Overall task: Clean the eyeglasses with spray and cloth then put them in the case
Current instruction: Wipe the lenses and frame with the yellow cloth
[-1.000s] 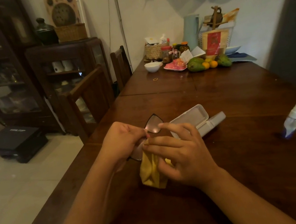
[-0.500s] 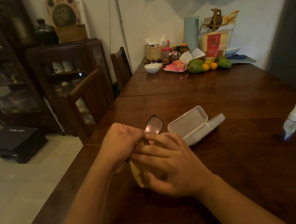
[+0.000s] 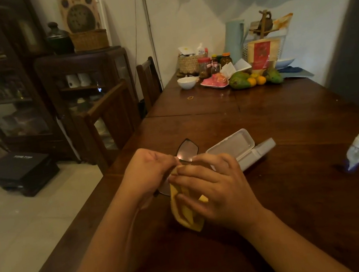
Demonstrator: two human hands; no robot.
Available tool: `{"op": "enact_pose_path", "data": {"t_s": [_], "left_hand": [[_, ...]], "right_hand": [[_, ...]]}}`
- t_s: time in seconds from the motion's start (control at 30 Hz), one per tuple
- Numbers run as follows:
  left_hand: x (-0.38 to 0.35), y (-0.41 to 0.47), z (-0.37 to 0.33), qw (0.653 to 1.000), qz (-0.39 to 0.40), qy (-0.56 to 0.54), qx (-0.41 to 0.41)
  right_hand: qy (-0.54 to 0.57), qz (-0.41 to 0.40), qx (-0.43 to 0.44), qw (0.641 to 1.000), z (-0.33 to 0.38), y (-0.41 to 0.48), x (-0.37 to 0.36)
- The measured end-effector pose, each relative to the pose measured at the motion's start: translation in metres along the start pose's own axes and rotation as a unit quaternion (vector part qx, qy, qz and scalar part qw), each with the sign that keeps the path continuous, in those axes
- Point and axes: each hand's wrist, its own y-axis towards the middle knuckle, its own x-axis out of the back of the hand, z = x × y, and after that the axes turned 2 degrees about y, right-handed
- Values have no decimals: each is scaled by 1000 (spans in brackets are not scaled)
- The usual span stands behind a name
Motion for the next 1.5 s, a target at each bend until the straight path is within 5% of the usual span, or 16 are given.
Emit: {"op": "enact_pose_path", "data": {"t_s": [0.13, 0.33, 1.17, 1.37, 1.5], "left_hand": [[-3, 2, 1, 1000, -6, 15, -11], [-4, 2, 1, 1000, 3, -4, -6], [-4, 2, -1, 1000, -20, 14, -19], [-2, -1, -1, 1000, 12, -4, -24], [-1, 2, 1, 997, -10, 57, -48]], "right_hand": [[-1, -48, -13, 999, -11, -3, 5], [26, -10, 77, 997, 0, -3, 0], [2, -12, 33, 999, -15, -3, 8], [7, 42, 68, 997, -1, -2, -4], [-9, -3, 50, 999, -13, -4, 2]]}}
